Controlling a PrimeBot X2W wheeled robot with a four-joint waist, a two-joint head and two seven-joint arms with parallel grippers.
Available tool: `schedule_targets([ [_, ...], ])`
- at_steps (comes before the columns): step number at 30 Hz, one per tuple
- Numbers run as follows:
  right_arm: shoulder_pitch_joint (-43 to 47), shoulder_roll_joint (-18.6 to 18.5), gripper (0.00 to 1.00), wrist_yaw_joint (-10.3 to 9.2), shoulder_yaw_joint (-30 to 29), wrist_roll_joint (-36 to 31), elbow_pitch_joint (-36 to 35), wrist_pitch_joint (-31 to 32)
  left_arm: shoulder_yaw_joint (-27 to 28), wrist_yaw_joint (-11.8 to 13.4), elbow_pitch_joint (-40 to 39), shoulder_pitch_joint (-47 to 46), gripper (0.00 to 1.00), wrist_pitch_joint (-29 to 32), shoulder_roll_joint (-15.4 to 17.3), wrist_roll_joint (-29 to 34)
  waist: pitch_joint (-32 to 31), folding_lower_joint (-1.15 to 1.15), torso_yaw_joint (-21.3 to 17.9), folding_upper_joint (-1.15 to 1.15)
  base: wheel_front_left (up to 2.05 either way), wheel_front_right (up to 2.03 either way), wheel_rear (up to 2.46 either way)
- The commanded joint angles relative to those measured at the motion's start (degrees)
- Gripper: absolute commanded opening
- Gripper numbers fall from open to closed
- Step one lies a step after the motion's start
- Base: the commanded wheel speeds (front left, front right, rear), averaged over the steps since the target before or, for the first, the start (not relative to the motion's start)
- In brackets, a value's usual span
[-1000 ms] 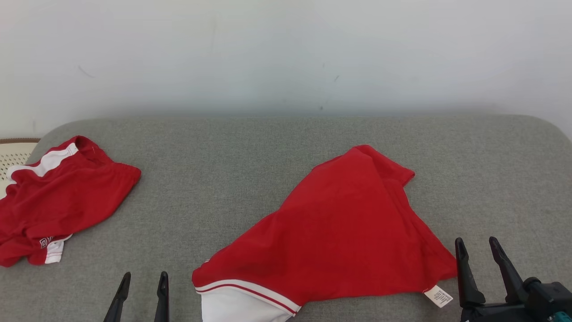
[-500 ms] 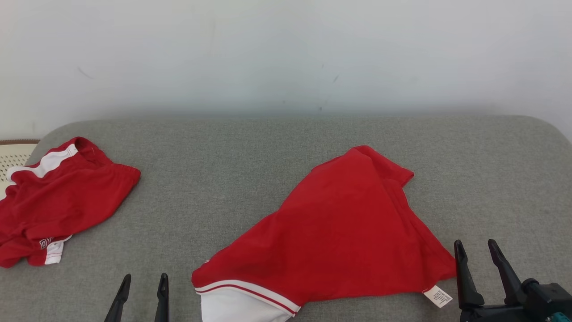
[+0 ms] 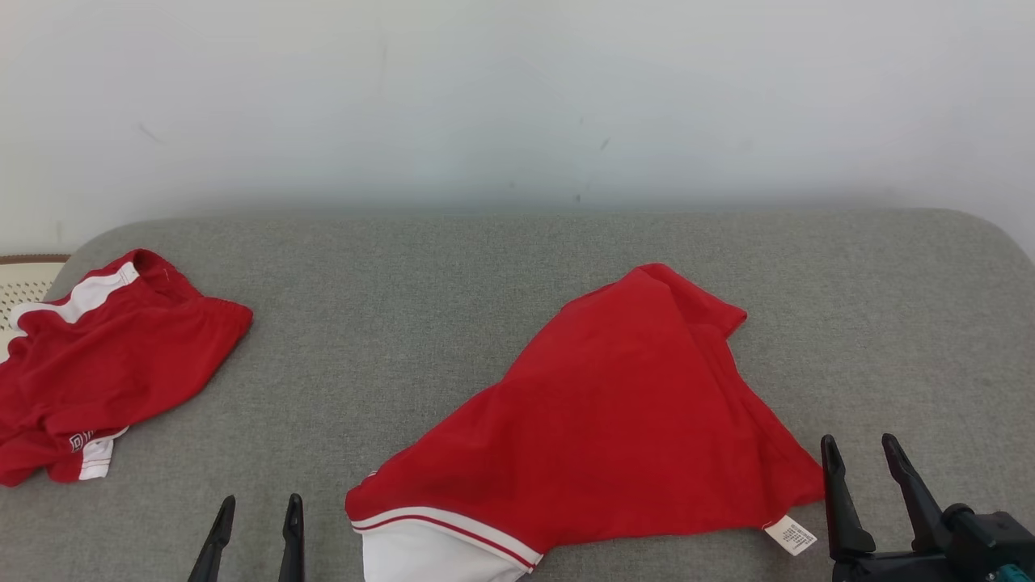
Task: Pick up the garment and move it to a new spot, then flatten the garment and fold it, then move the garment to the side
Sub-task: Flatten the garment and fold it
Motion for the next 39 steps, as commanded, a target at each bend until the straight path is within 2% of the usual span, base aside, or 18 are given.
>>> schedule_targets([
  [1, -0.59, -0.12, 1.00, 0.03, 0.00, -0.24, 0.12, -0.08, 0.26, -0.08, 0.10, 0.04, 1.00, -0.34, -0.04, -0.15, 0.00, 0.00, -0.02, 0.00, 0.00, 0.00, 0.00],
  [8, -1.33, -1.16, 1.00, 0.03, 0.11, -0.12, 1.34, 0.23, 0.19, -0.53, -0.13, 1.64, 1.00, -0.34, -0.09, -1.80, 0.24, 0.00, -0.44, 0.00, 0.00, 0.00, 0.00],
  [14, -6.06, -5.40, 1.00, 0.03, 0.06, 2.32, 7.26, 6.45, -3.86, -2.21, 2.92, 5.66, 1.00, -0.34, -0.12, -3.53, 1.61, 0.00, 0.26, 0.00, 0.00, 0.00, 0.00],
  [19, -7.97, -6.73, 1.00, 0.03, 0.46, 3.98, 12.45, 8.54, -7.79, -3.58, 6.72, 5.78, 1.00, -0.34, -0.13, -4.52, 2.82, 0.00, 1.67, 0.00, 0.00, 0.00, 0.00],
  [25, -10.27, -6.26, 1.00, 0.03, 3.13, 6.59, 19.31, 9.96, -10.13, -4.36, 11.15, 3.12, 1.00, -0.34, -0.12, -7.01, 3.77, 0.00, 1.92, 0.00, 0.00, 0.00, 0.00],
  [32, -14.54, -5.33, 1.00, 0.03, 7.50, 9.05, 27.47, 8.84, -12.15, -4.92, 15.90, 0.53, 1.00, -0.34, -0.09, -8.96, 4.91, 0.00, 1.29, 0.00, 0.00, 0.00, 0.00],
  [39, -18.34, -5.08, 1.00, 0.03, 9.42, 8.78, 35.68, 8.22, -14.72, -5.22, 20.36, -2.19, 1.00, -0.34, -0.12, -10.65, 5.26, 0.00, 1.16, 0.00, 0.00, 0.00, 0.00],
])
